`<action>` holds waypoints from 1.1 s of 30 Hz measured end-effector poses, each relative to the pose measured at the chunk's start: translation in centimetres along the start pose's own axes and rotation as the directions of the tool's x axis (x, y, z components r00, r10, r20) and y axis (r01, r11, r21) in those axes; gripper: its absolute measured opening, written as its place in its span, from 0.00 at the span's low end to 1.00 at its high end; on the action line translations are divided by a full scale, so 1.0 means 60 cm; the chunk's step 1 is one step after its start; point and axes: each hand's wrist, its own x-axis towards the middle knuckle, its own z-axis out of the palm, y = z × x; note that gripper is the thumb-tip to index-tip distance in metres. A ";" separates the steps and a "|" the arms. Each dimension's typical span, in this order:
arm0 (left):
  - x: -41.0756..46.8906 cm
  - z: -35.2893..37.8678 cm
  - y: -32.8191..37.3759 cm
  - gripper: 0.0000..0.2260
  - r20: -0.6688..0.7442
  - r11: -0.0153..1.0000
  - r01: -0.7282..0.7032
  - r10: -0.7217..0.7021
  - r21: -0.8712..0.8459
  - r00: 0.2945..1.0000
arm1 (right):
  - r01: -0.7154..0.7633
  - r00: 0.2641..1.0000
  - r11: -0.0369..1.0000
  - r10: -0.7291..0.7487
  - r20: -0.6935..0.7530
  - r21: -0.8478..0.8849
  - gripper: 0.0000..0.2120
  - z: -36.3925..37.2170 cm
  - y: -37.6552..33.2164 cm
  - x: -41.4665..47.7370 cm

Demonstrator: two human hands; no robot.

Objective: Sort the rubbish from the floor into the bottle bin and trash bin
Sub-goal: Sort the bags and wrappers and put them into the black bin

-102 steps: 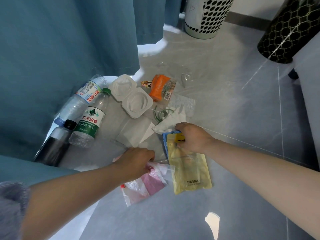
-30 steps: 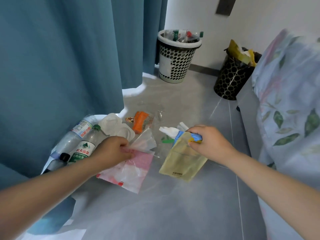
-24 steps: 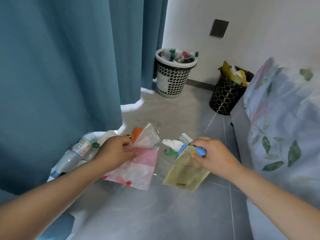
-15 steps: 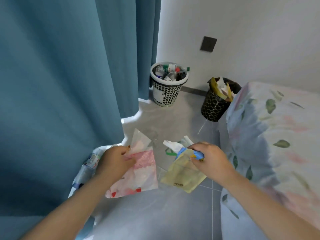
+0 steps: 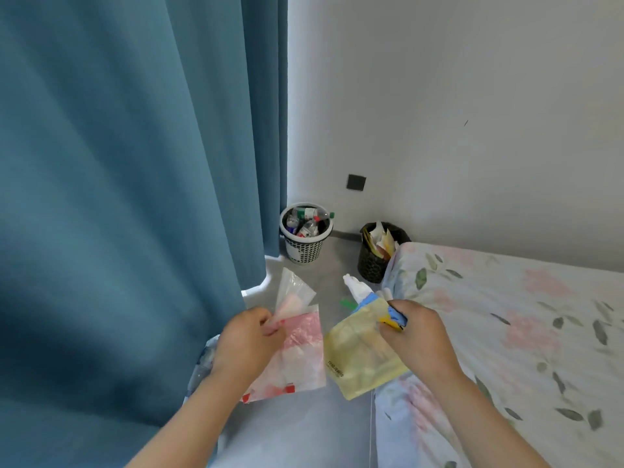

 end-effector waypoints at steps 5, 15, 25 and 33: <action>-0.069 -0.064 0.137 0.20 -0.040 0.997 -0.044 0.041 -0.068 0.998 | -0.106 0.981 0.966 0.140 -0.135 0.236 0.16 -0.147 -0.044 -0.046; -0.139 -0.029 0.283 0.18 -0.043 0.983 0.018 -0.026 -0.184 0.999 | -0.118 0.954 0.917 0.211 -0.214 0.381 0.14 -0.287 0.001 -0.060; -0.068 -0.024 0.332 0.16 -0.068 0.990 -0.021 0.011 -0.139 0.998 | -0.119 0.953 0.922 0.211 -0.219 0.368 0.11 -0.294 0.029 0.009; 0.098 -0.036 0.345 0.11 -0.058 0.984 -0.020 0.010 -0.179 0.998 | -0.130 0.941 0.941 0.217 -0.261 0.313 0.15 -0.276 0.004 0.153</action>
